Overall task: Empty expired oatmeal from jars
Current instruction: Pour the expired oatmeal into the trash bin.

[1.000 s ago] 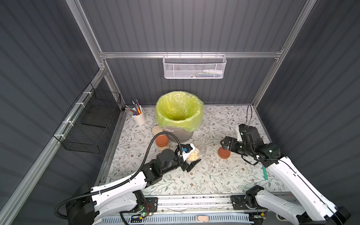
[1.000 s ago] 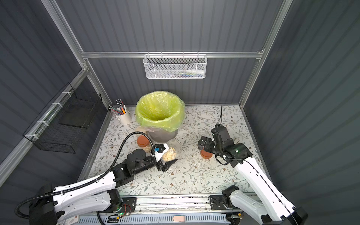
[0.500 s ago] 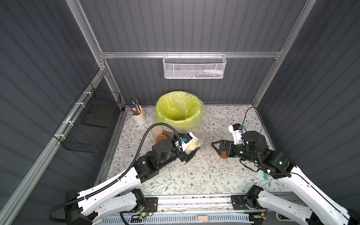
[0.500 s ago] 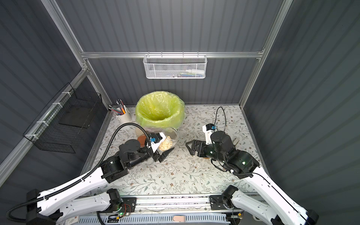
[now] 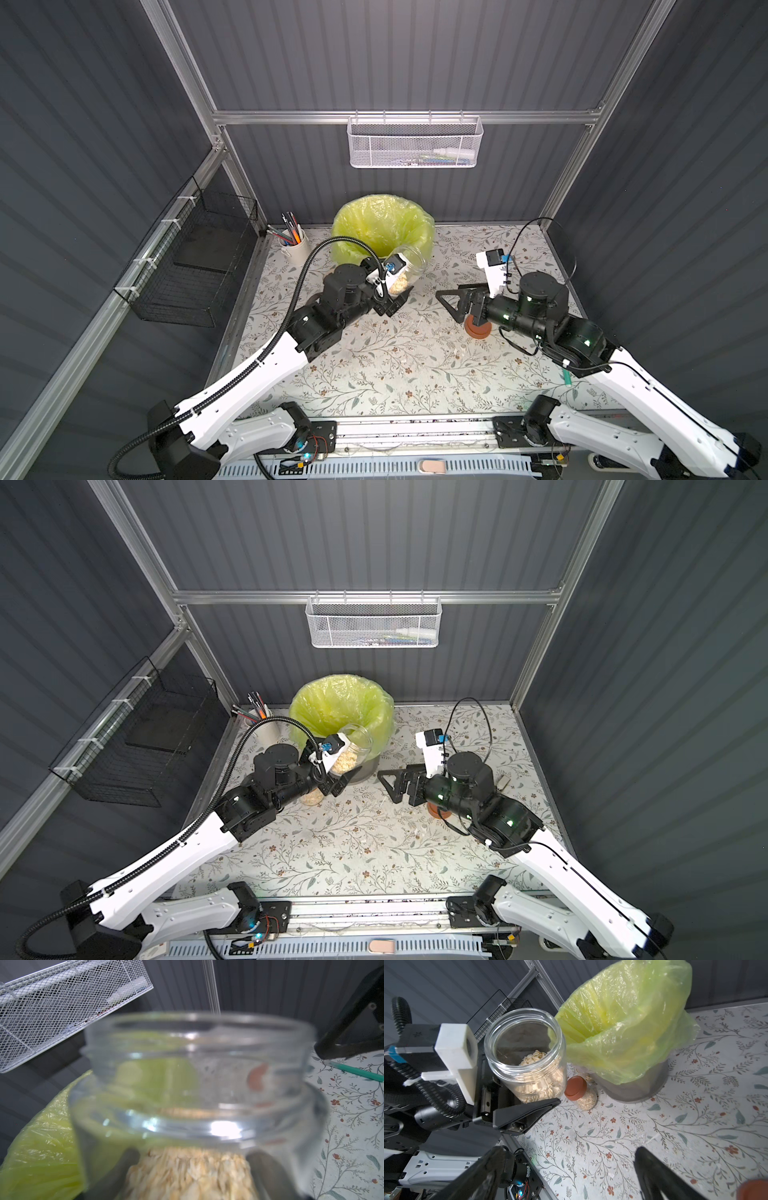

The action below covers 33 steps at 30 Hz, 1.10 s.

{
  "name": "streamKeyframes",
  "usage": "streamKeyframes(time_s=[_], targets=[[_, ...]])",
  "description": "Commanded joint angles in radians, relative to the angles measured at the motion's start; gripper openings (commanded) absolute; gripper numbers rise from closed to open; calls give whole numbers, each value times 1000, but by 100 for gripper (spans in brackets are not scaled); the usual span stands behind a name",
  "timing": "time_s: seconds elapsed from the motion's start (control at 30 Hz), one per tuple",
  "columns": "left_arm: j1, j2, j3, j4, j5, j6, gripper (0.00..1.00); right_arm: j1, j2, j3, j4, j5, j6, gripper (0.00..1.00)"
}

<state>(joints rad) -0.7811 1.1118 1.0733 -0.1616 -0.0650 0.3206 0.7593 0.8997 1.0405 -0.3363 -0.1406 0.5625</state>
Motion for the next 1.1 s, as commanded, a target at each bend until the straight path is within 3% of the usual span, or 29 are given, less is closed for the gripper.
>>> streamKeyframes(time_s=[0.0,0.43,0.77,1.07], targets=[[49,16,98,41,85,26,18,9,47,36,97,0,-44,99],[203,166,299,-15,254,50,18,-6,323,206,302,99,-38,99],[331,250,380,33,385,15,18,-80,552,419,336,-25,6,98],[352,304,408,56,387,14,18,-86,695,535,358,-91,16,99]])
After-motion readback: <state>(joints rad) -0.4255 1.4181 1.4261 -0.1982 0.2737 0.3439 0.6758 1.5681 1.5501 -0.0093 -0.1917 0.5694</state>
